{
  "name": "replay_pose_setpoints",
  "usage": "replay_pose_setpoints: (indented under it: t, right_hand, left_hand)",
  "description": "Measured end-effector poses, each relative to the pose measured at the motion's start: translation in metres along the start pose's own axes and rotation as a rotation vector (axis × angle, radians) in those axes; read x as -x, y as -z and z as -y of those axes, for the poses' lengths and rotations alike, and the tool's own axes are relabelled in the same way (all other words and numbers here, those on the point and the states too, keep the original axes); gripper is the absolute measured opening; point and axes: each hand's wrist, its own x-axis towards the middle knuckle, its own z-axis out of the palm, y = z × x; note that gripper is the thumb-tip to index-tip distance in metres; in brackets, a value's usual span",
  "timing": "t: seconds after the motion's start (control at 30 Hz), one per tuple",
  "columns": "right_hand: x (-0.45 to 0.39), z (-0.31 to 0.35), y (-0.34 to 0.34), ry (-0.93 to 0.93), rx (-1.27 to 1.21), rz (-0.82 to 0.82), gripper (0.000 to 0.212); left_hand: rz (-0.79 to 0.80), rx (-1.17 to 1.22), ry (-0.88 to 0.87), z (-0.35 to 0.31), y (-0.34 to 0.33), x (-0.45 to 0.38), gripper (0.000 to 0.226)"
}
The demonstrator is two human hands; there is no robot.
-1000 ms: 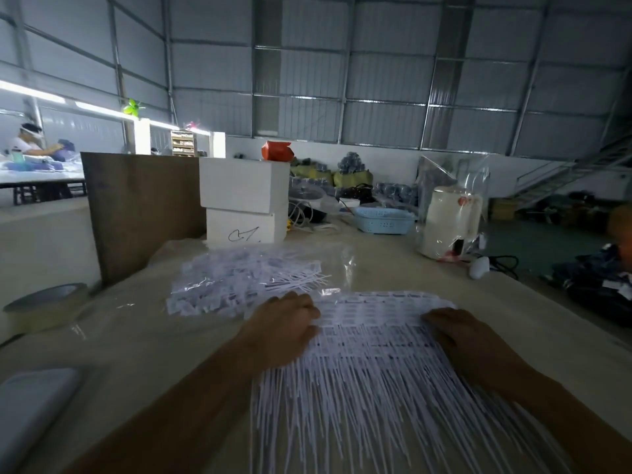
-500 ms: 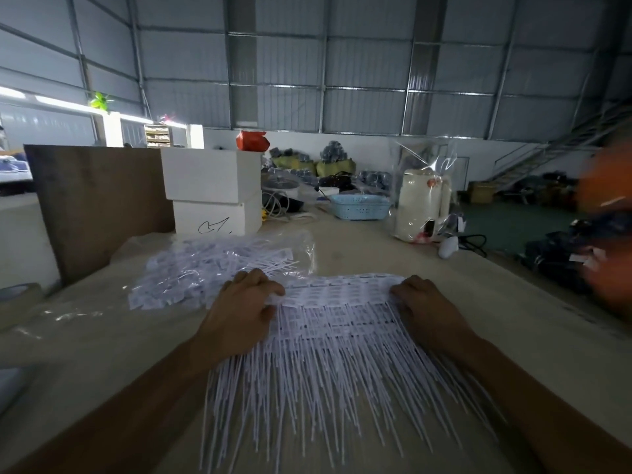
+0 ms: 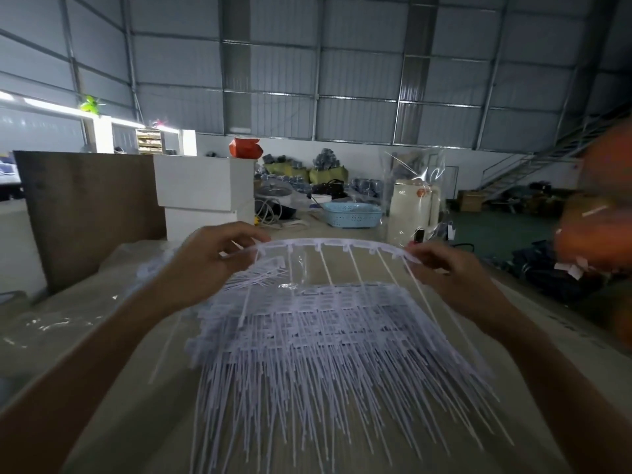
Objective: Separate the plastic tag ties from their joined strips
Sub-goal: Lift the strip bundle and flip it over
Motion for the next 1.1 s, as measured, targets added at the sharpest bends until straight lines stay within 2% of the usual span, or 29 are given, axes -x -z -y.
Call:
replay_pose_setpoints:
  t: [0.1,0.23,0.3,0.37,0.43,0.47,0.57,0.63,0.73,0.8,0.9,0.97,1.1]
  right_hand:
    - [0.007,0.015,0.012,-0.056,-0.215,0.084,0.028]
    - [0.014,0.001,0.007,-0.161,-0.184,0.62,0.024]
    - [0.023,-0.013,0.003,-0.203,-0.19,0.717,0.029]
    - [0.034,-0.023,-0.003,-0.25,-0.283,0.632,0.031]
    - [0.044,-0.027,-0.012,-0.264,-0.34,0.503,0.026]
    - [0.047,-0.025,-0.017,-0.248,-0.351,0.457,0.024]
    - [0.053,-0.01,-0.031,-0.215,-0.442,0.378,0.016]
    - [0.056,0.004,-0.038,-0.249,-0.524,0.357,0.02]
    - [0.062,0.018,-0.049,-0.332,-0.66,0.382,0.022]
    - [0.066,0.022,-0.054,-0.318,-0.687,0.44,0.021]
    - [0.072,0.023,-0.061,-0.378,-0.732,0.425,0.016]
    - [0.071,0.023,-0.063,-0.476,-0.761,0.397,0.015]
    - [0.075,0.024,-0.067,-0.565,-0.768,0.478,0.023]
  left_hand:
    - [0.158,-0.004,-0.015,0.009,0.016,0.008,0.025]
    - [0.328,-0.104,0.034,0.04,0.008,0.033,0.035]
    - [0.409,-0.136,0.057,0.052,0.004,0.042,0.034]
    - [0.5,-0.155,0.078,0.058,0.002,0.046,0.029]
    - [0.509,-0.138,0.084,0.058,0.002,0.047,0.024]
    - [0.45,-0.155,0.059,0.055,0.001,0.046,0.026]
    - [0.135,-0.175,-0.03,0.038,-0.018,0.044,0.028]
    - [0.07,-0.135,-0.041,0.015,-0.044,0.041,0.029]
    - [0.258,-0.255,-0.107,-0.019,-0.083,0.035,0.057]
    - [0.305,-0.298,-0.157,-0.032,-0.104,0.035,0.052]
    - [0.229,-0.356,-0.165,-0.04,-0.118,0.046,0.034]
    - [0.186,-0.511,-0.237,-0.037,-0.123,0.057,0.035]
    - [0.137,-0.498,-0.313,-0.04,-0.117,0.069,0.028]
